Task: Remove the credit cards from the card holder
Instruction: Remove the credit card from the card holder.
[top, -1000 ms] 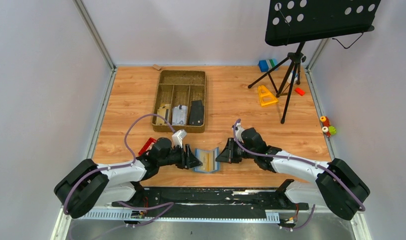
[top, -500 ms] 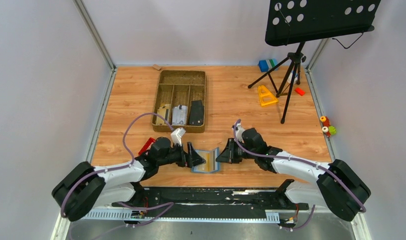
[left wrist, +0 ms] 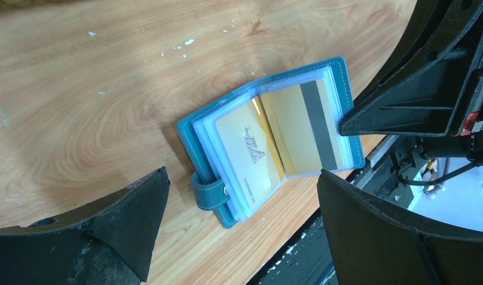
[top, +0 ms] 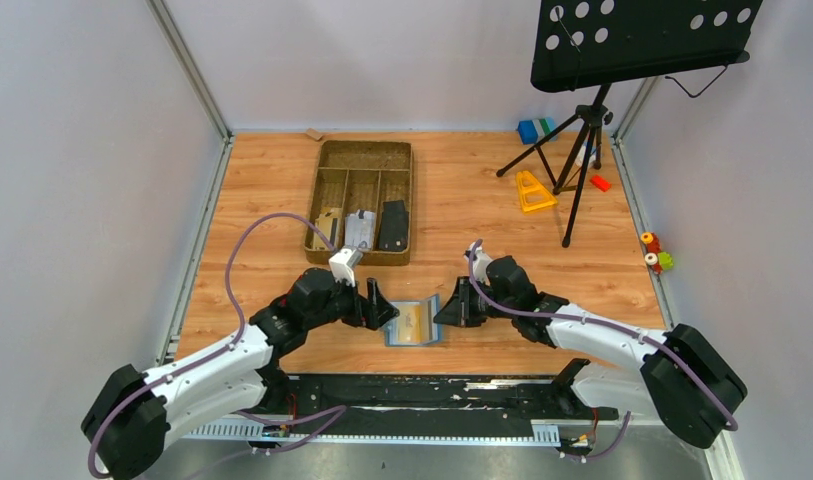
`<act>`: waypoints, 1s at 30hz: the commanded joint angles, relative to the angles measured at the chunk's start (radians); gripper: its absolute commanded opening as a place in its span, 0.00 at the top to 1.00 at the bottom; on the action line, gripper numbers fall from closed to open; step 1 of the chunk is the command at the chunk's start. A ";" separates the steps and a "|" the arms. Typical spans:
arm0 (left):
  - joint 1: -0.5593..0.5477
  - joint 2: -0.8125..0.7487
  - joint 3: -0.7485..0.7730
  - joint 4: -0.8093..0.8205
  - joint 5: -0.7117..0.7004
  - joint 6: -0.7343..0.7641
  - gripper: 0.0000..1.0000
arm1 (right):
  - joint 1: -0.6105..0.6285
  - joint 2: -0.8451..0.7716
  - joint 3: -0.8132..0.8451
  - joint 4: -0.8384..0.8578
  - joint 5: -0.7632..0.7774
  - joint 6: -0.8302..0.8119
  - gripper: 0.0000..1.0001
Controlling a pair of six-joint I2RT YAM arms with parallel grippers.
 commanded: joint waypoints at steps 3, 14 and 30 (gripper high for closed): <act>0.004 -0.103 0.048 -0.085 -0.059 0.109 0.00 | 0.005 -0.044 0.013 0.018 -0.003 -0.053 1.00; 0.004 -0.171 -0.042 0.070 -0.051 0.103 0.00 | 0.005 -0.057 0.012 0.000 0.007 -0.071 1.00; 0.005 0.076 -0.057 0.331 0.078 -0.013 0.00 | 0.005 -0.060 -0.009 0.015 0.001 -0.073 1.00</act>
